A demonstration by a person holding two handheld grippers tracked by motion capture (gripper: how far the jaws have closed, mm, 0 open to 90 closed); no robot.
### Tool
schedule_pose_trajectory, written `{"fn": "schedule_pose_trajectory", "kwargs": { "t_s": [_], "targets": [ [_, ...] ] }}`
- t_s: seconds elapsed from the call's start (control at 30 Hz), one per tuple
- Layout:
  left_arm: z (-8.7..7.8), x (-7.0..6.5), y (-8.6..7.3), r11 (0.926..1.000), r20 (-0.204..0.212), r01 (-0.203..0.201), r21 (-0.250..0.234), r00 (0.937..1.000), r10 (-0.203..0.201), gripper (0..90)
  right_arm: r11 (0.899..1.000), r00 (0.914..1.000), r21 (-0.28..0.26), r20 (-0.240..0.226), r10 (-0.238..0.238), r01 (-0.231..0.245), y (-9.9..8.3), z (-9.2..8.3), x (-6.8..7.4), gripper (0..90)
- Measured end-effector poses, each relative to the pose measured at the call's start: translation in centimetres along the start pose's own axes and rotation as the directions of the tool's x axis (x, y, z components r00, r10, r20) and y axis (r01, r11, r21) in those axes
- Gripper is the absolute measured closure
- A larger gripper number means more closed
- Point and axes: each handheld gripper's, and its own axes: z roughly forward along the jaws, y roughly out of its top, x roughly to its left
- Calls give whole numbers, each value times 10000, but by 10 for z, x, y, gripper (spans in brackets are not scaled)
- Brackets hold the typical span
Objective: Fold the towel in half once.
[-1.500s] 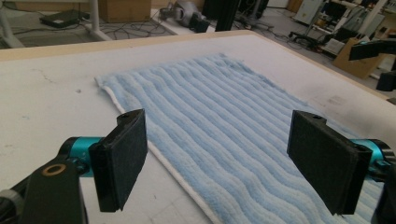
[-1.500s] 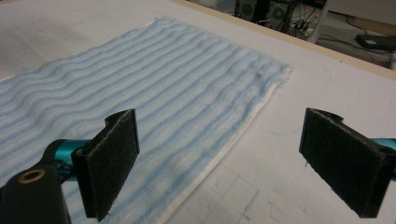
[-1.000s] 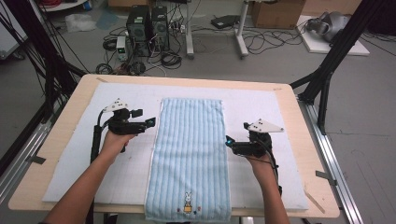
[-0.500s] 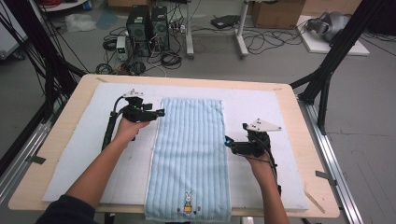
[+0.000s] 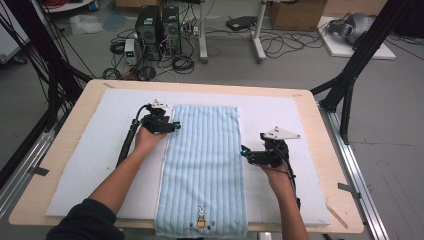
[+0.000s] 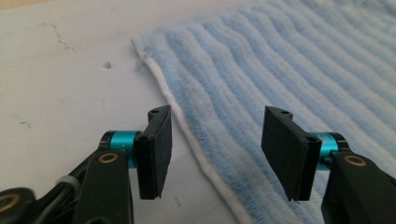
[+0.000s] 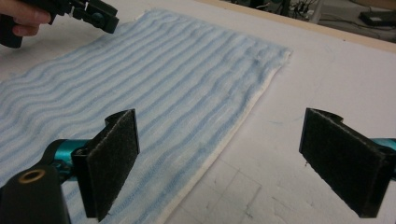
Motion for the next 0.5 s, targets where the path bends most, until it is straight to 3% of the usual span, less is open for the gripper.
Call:
{"fn": "schedule_pose_trajectory", "kwargs": {
  "t_s": [0.07,0.23,0.27,0.3,0.33,0.37,0.5],
  "targets": [
    [3,-3,-2,9991,-112,-401,147,9991,402,495,9998,9999,163,43,116,-116,0,3,0,114],
    [3,-4,-2,9983,52,-576,75,9983,576,594,9990,10000,456,89,21,-25,3,13,0,114],
    [3,-5,-2,9981,209,-619,43,9979,618,661,9982,9998,602,172,41,-51,6,18,-1,114],
    [3,-5,-2,9981,209,-619,43,9979,618,718,9979,9998,643,198,39,-51,7,21,-3,114],
    [3,-4,-2,9985,449,-544,-25,9975,545,718,9979,9998,643,198,39,-51,7,21,-3,114],
    [3,-3,-3,9990,670,-450,-26,9967,450,827,9971,9995,739,268,181,-200,10,28,-6,115],
    [4,0,-3,9998,851,-187,-113,9962,196,860,9936,9982,1030,412,426,-466,13,43,-14,130]
  ]
}}
